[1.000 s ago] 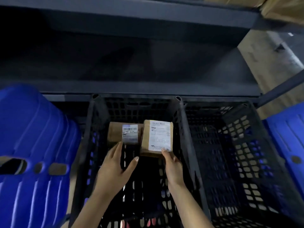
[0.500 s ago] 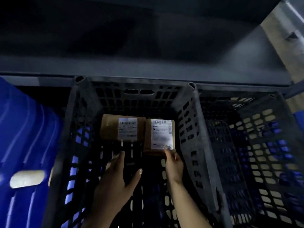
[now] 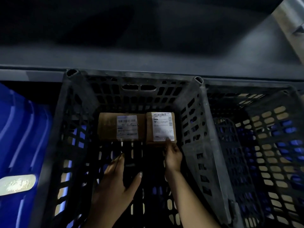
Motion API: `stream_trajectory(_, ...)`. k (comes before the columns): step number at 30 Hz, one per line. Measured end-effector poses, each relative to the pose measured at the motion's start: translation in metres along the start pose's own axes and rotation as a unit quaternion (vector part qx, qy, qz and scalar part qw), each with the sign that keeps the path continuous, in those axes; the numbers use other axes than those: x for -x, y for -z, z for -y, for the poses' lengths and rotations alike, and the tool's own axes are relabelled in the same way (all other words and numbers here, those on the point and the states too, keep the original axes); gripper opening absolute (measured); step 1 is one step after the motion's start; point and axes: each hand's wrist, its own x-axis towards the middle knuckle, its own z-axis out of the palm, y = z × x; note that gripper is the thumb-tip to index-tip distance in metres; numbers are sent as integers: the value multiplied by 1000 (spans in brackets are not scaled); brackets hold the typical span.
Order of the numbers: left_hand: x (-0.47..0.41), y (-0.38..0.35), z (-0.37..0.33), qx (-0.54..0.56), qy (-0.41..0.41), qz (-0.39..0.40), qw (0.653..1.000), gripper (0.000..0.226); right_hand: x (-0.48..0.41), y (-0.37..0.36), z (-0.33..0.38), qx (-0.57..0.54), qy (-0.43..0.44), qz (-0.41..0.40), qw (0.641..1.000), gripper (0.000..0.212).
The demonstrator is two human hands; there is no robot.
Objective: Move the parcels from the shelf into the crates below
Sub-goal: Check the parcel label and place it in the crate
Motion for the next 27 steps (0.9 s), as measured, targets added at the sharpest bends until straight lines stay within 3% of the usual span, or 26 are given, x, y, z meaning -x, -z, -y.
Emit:
stream_trajectory(14, 1, 2, 2, -17, -9, -11, 1000, 80, -12, -4, 4, 69, -2, -19, 997, 40)
stream_trajectory(23, 12, 24, -11, -16, -31, -32, 999, 80, 43, 12, 17, 145, 36, 7, 989, 45)
stream_trajectory(27, 18, 53, -33, -30, -44, -49, 997, 81, 86, 27, 40, 186, 67, 71, 978, 70)
